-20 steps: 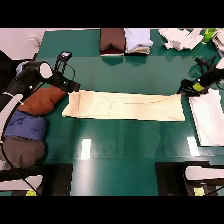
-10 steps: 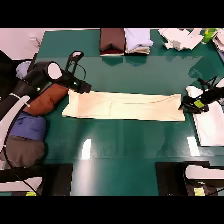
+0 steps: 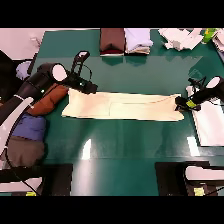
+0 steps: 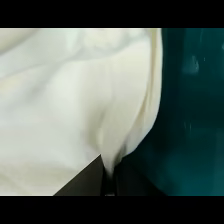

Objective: Fold the shirts.

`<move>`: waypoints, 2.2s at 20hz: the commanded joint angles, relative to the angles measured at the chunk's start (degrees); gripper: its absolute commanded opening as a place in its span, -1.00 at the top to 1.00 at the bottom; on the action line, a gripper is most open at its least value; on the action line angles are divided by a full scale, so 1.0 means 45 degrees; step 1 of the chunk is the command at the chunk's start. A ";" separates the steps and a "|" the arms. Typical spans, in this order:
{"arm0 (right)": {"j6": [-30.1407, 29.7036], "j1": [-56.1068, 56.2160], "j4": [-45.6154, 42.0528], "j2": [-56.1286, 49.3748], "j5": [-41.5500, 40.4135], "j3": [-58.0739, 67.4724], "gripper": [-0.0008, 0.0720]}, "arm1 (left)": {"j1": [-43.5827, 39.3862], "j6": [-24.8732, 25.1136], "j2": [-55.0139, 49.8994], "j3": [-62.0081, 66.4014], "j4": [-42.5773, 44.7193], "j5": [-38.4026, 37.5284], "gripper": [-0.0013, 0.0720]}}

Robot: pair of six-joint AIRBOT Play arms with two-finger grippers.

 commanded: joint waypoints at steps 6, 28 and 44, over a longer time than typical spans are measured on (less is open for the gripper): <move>0.0058 0.0316 0.0063 0.2016 0.2351 0.1972 0.92 | -0.1248 0.0049 -0.1943 0.0675 -0.1545 0.0607 0.91; 0.3041 0.7912 0.0068 0.1171 0.4415 1.0671 0.92 | -0.3220 0.0272 -0.5353 0.3638 -0.2278 -0.0097 0.91; 0.1787 1.2716 0.4464 -0.3716 -0.2754 1.1026 0.56 | 0.3808 0.0146 0.2293 0.3633 0.2176 -0.2288 0.90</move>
